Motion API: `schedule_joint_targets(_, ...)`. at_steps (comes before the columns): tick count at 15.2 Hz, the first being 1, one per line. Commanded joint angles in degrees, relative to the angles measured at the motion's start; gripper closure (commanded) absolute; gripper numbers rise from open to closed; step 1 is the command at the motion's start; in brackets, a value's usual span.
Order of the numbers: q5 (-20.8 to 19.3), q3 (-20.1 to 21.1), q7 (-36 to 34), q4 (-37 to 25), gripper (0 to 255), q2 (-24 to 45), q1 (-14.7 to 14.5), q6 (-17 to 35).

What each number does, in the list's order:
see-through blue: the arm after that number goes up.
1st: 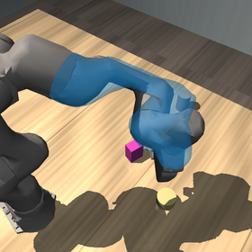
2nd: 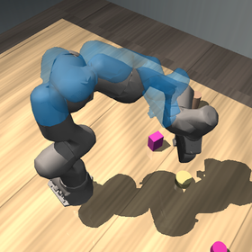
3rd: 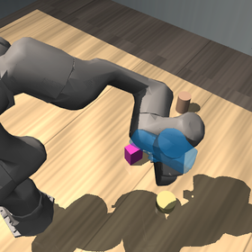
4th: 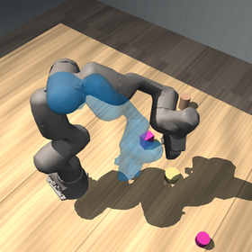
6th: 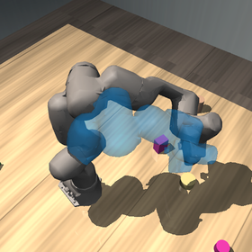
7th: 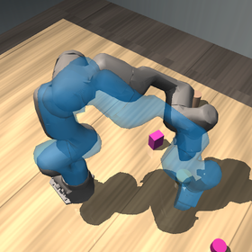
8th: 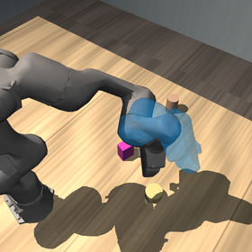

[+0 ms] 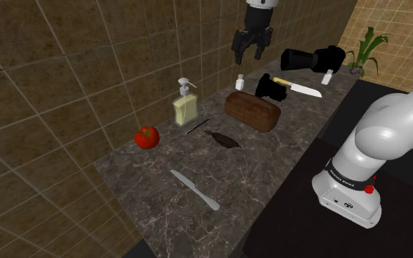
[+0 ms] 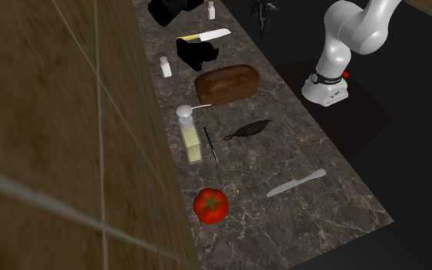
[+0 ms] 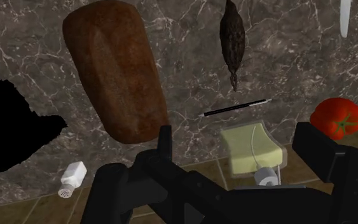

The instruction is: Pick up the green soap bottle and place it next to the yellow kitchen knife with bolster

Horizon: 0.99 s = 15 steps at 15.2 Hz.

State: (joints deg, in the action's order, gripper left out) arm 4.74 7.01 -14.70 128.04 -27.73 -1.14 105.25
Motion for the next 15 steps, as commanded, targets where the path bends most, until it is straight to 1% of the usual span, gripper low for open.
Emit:
schedule_joint_targets(1,-0.89,1.62,-1.87,-2.55,0,4.83,0.07,2.14)
schedule_joint_targets(4,-2.76,3.79,-4.83,-6.96,0,11.60,0.12,4.07)
schedule_joint_targets(8,-6.24,6.24,-9.07,-13.94,0,20.95,-0.06,5.52)
schedule_joint_targets(12,-10.57,7.86,-13.35,-22.33,0,30.68,-0.97,5.52)
schedule_joint_targets(15,-14.00,8.38,-16.25,-29.70,0,38.26,-2.31,4.52)
